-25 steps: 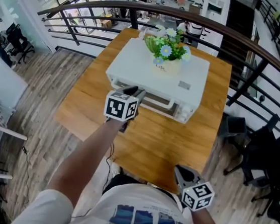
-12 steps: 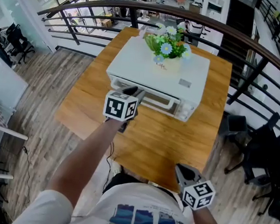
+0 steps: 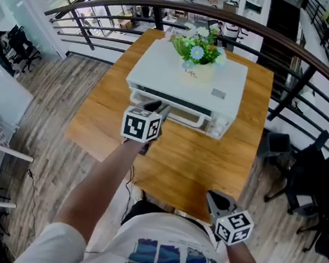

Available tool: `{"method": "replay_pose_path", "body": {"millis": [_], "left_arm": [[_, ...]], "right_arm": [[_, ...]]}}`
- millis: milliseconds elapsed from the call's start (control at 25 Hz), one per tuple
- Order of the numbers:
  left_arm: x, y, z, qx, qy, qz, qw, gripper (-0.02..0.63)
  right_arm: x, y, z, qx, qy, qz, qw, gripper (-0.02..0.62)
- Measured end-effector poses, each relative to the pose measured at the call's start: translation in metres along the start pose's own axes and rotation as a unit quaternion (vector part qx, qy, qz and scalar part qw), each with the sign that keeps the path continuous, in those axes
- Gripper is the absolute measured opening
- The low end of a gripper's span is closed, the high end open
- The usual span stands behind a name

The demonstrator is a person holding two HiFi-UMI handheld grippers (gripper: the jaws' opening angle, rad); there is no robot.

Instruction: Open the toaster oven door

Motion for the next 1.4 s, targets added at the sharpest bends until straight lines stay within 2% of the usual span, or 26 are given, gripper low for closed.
{"method": "replay_pose_path", "body": {"millis": [960, 1400], "left_arm": [[-0.033, 0.009, -0.025, 0.002, -0.003, -0.004, 1.0000, 0.124], [-0.060, 0.011, -0.039, 0.003, -0.010, -0.007, 0.9999, 0.123]], "right_arm": [[-0.002, -0.008, -0.002, 0.012, -0.005, -0.007, 1.000, 0.002], [-0.003, -0.013, 0.004, 0.018, -0.010, -0.012, 1.000, 0.002]]}}
Point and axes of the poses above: the fingertips, and each gripper's own axes: z forward along the fingers, y to its right, x out of its top, the point moved 2 cm from there along -z, backward along the fingers, and after that the axes turned 2 degrees about y, right-handed, at the moved point
